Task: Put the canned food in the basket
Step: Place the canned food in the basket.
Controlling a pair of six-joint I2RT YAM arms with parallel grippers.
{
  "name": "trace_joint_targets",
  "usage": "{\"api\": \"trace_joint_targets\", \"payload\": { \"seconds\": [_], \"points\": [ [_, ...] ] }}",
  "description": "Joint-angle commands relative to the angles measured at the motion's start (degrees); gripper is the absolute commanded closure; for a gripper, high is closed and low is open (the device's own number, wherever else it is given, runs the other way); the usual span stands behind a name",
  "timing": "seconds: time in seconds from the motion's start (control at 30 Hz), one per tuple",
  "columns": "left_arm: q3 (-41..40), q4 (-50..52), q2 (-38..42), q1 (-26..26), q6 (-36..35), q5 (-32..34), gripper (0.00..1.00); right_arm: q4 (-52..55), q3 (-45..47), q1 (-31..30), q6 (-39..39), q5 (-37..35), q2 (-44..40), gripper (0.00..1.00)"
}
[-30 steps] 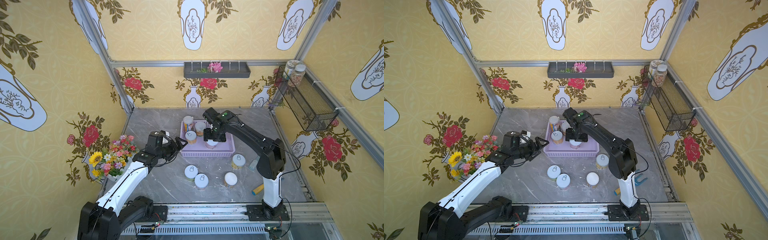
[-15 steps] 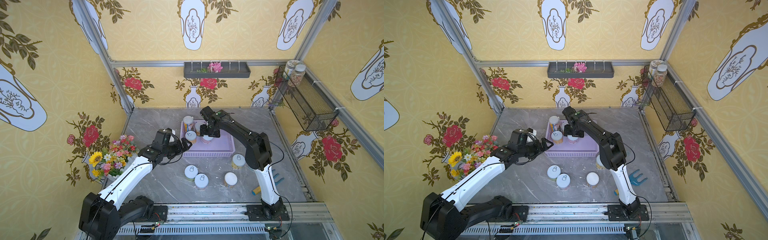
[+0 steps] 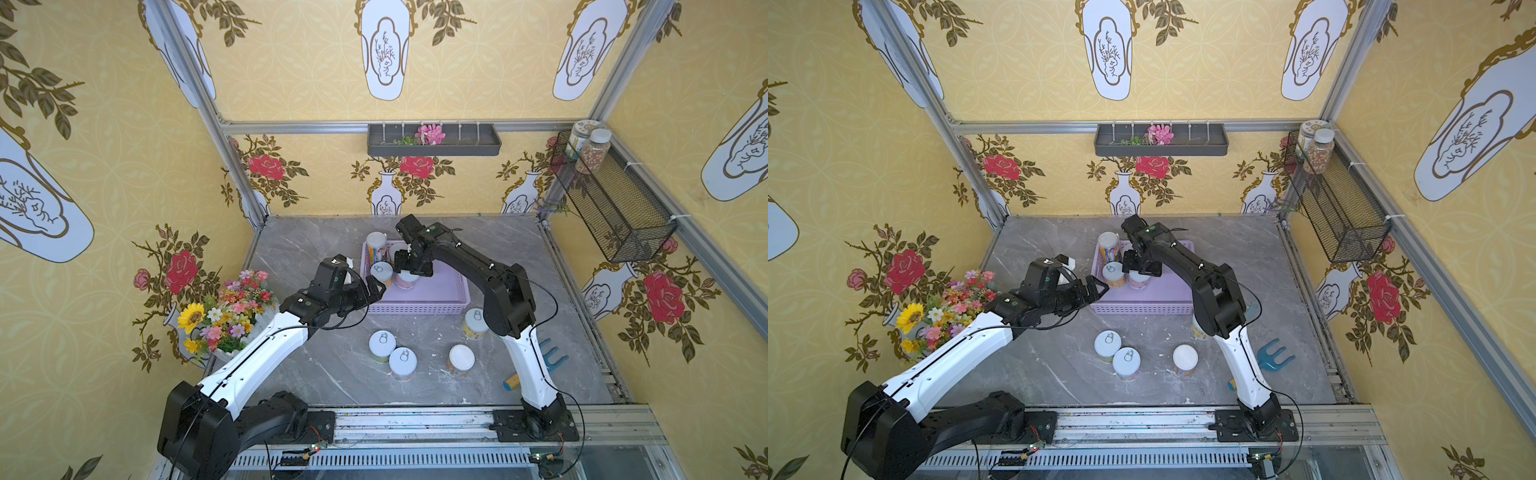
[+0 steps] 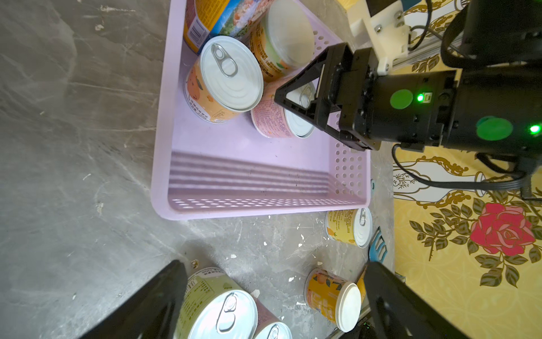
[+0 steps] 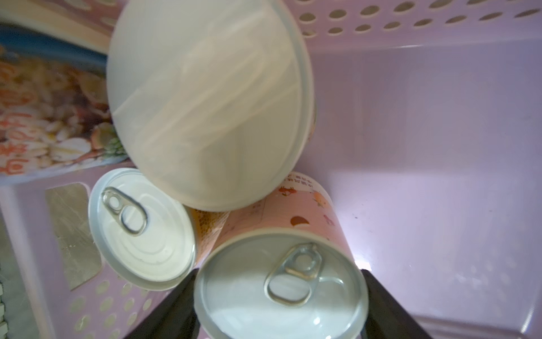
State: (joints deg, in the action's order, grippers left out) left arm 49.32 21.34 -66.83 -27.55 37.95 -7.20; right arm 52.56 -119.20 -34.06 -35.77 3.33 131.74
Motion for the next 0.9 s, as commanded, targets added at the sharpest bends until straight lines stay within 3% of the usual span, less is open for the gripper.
{"api": "trace_joint_targets", "payload": {
  "seconds": [0.0,0.4,0.57,0.7,0.87],
  "points": [
    [-0.37,0.33,0.12,0.04,-0.69,0.70,0.00,-6.85,-0.51,-0.04,-0.60,1.64,0.40,0.29],
    [-0.71,0.35,-0.23,0.04,-0.69,0.79,0.00,-9.98,-0.28,-0.04,-0.97,2.61,2.35,0.28],
    [-1.04,0.43,-0.10,0.04,-0.50,0.87,0.00,-9.37,-0.50,0.05,-0.79,1.59,3.07,0.21],
    [-1.24,0.38,-0.05,0.04,-0.32,1.04,0.00,-9.66,-0.42,0.05,-0.98,1.68,2.81,0.10],
    [-0.72,0.52,-0.49,0.05,-0.42,1.12,0.00,-9.92,-0.61,0.14,-1.10,2.03,2.56,0.07]
  ]
}}
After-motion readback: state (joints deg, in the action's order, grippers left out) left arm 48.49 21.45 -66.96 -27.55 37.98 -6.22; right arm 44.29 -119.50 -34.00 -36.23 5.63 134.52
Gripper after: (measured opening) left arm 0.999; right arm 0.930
